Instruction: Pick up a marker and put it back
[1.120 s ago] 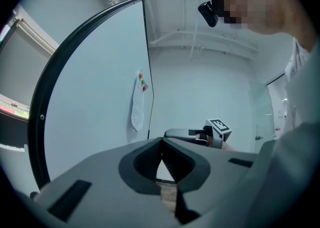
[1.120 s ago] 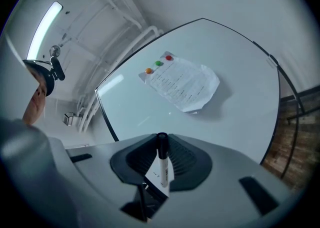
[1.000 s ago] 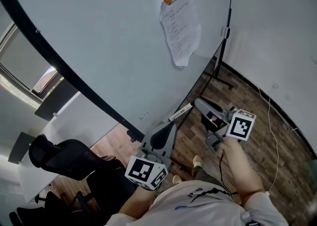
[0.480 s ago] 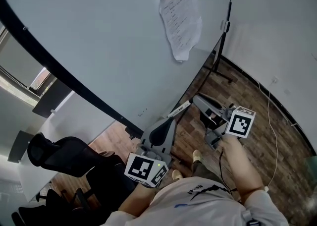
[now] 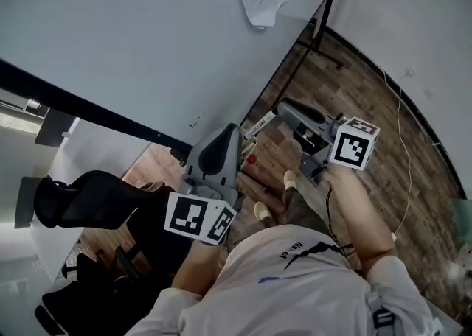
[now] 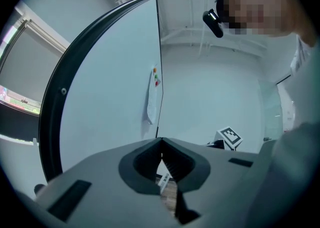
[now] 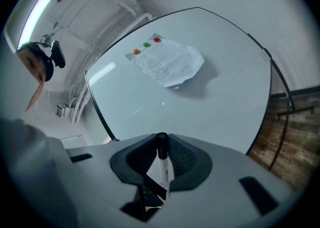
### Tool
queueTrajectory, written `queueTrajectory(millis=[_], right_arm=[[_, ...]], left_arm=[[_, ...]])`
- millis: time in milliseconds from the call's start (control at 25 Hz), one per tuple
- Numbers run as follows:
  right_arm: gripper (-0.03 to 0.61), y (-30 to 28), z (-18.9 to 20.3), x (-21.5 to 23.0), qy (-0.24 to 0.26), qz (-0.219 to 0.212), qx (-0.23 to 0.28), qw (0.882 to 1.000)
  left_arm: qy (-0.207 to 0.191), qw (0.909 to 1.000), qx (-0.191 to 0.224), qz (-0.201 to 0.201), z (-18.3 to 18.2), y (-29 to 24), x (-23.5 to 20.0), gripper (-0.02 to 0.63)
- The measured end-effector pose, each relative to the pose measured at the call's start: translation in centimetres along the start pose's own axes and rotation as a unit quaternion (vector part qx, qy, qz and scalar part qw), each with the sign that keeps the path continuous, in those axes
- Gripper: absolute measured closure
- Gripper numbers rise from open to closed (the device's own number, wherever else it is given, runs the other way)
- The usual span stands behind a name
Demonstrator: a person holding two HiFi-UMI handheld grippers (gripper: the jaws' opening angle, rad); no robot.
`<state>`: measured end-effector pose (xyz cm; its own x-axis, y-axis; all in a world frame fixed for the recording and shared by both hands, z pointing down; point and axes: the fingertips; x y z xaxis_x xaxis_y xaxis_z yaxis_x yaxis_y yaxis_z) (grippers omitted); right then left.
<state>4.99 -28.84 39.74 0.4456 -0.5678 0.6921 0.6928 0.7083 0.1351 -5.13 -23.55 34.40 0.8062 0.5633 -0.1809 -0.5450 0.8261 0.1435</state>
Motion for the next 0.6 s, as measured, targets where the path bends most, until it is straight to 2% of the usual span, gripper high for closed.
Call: queueTrajectory(millis=[320,600], right_arm=[[0.502,0.1,5.8,3.2,0.047,0.034,-0.033,0.998],[0.502,-1.5,10.4,4.1,0.150,0.034,-0.067,0.986]], left_arm=[[0.007,0.9993,-0.029,-0.023,3.4,1.8,-1.2,0.603],[0.013,0.9976,-0.052,-0.044,5.2,3.8,-2.4,0.603]])
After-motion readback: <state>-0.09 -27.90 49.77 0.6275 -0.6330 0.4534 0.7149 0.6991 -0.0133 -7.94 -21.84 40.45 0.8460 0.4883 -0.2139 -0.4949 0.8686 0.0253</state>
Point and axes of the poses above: the fingertips, and each gripper's own axes: y backward along the fingers, x to its right, z out of its underside, and after that the axes turned 10 degrees about x, right-handed
